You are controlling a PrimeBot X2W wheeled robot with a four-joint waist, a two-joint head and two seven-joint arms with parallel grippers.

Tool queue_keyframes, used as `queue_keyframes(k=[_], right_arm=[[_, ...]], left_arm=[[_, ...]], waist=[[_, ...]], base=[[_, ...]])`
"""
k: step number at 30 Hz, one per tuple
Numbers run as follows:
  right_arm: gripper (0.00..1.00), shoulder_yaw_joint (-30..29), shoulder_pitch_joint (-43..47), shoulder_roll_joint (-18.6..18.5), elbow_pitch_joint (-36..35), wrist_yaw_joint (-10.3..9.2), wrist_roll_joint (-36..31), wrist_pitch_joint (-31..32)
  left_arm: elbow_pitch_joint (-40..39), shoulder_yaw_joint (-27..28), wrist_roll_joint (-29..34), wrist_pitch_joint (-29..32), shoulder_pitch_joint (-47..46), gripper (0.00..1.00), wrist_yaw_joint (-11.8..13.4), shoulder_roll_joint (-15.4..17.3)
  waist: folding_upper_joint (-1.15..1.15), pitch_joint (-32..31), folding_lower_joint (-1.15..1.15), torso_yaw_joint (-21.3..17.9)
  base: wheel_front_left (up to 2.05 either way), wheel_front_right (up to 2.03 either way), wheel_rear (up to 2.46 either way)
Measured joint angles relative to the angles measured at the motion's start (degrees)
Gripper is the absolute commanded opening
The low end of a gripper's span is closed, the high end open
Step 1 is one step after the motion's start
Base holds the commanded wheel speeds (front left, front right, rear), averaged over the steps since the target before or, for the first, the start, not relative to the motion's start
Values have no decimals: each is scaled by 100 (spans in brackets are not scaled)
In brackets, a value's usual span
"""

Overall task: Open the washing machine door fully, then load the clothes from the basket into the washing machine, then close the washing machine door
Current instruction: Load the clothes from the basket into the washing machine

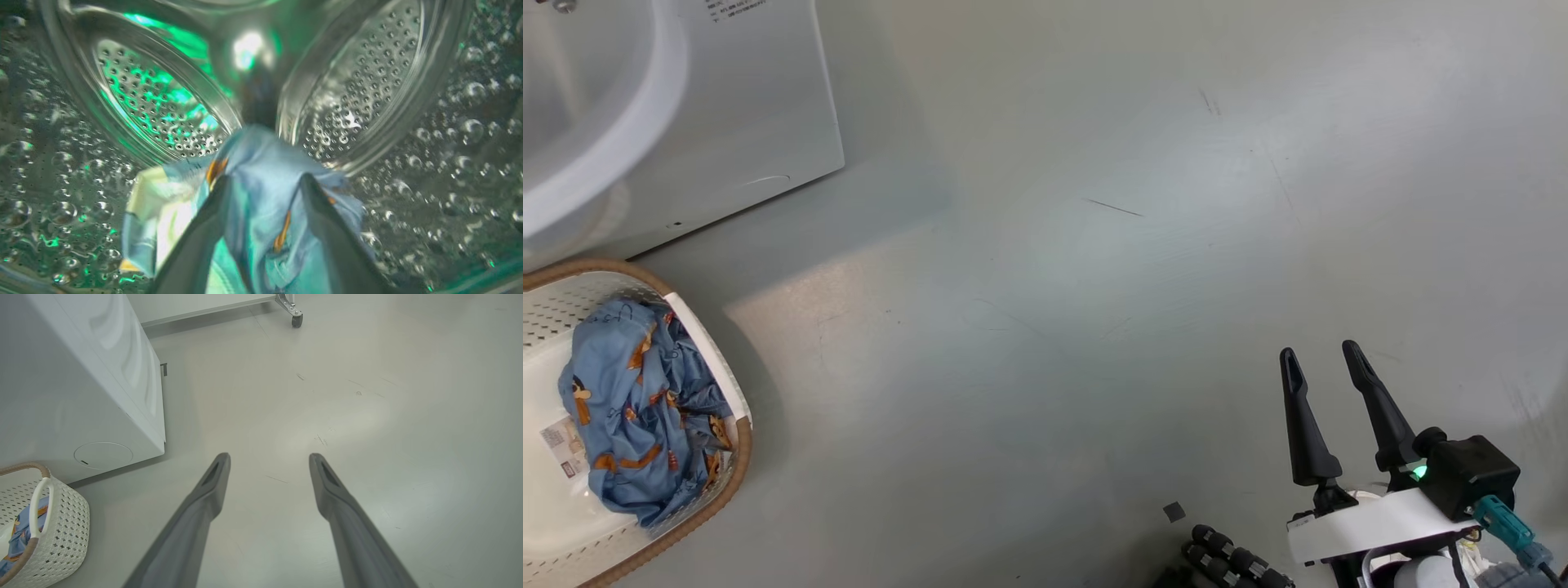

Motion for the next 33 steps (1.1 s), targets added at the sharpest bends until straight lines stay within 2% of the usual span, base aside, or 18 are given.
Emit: queue_keyframes(k=[5, 9, 16, 21, 27, 33], right_arm=[[100, -32, 0, 0, 26, 1, 0, 0], [100, -69, -4, 0, 52, 2, 0, 0], [100, -158, -92, -2, 109, 4, 0, 0], [100, -242, -338, -7, 170, 25, -40, 0], [100, -343, -497, -10, 288, 30, -121, 0], [100, -397, -665, -18, 390, 79, -179, 0]], left_arm=[[401, -223, 180, 298, -23, 100, 130, -26], [570, -253, 190, 302, -81, 100, 243, -142], [798, -378, 189, 335, -137, 100, 356, -616], [971, -314, 115, 92, 54, 100, 498, -1013], [1102, -268, -20, -186, 450, 100, 537, -1469], [1252, -374, -30, -337, 1113, 100, 488, -1736]], waist=[[0, -89, 0, 87], [0, -171, 0, 172], [0, -310, 0, 408], [0, -489, 0, 594], [0, -784, 0, 845], [0, -1164, 0, 1097]], base=[[0, 0, 0], [0, 0, 0], [0, 0, 0], [0, 0, 0], [0, 0, 0], [0, 0, 0]])
